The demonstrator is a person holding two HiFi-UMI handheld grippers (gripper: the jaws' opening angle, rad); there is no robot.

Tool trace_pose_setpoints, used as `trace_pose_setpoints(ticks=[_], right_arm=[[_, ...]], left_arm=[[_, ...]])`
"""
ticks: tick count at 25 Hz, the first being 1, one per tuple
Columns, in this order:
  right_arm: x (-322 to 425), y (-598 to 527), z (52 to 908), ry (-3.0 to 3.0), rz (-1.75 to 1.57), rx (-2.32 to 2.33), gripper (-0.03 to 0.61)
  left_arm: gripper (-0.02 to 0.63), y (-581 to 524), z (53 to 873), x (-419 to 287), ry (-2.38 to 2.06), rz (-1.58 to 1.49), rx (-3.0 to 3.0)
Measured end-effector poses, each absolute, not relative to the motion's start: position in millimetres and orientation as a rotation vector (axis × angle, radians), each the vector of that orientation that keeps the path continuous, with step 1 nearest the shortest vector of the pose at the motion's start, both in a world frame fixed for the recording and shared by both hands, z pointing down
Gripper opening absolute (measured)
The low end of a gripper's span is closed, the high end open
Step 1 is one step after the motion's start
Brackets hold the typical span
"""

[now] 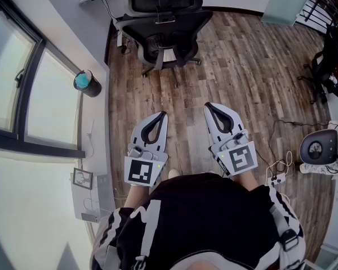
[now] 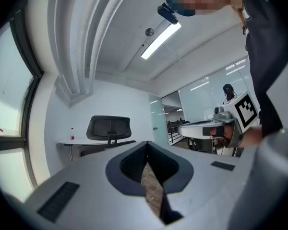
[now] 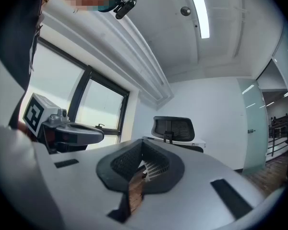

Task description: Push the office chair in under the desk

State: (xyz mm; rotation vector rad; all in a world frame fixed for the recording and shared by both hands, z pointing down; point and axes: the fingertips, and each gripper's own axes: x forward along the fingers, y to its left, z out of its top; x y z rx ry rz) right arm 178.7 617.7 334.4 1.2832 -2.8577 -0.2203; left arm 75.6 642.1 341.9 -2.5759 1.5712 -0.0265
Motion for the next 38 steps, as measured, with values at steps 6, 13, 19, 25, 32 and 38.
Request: trace_pose_setpoints(ticks=[6,13,19,25,32,38], right_arm=[[173,620,335,-2.851,-0.239,1.276,0.009],[164,625,338,-2.835,-0.244,1.274,0.009],[156,630,346,-2.818,-0.208,1.279,0.009],[144,627,354,-2.765,-0.194,1.31,0.009],[135,623,363,-2.727,-0.135,1.385,0.009],[141,610,374,-2.692,-0.103,1.418,0.009]], left_arm=[[0.008,644,342,73,1.556,-0.039,-2.572],[0.008,646,342,63,1.568,-0.03,-2.565],[0.008,652,345,53,1.572,-0.04,-2.573],[0.008,651,352,34,1.578,-0.075,-2.587],[0.008,648,361,16,1.575,-0.089,-2.607],[0.008,633,371,10,1.592,-0.093,-2.608]])
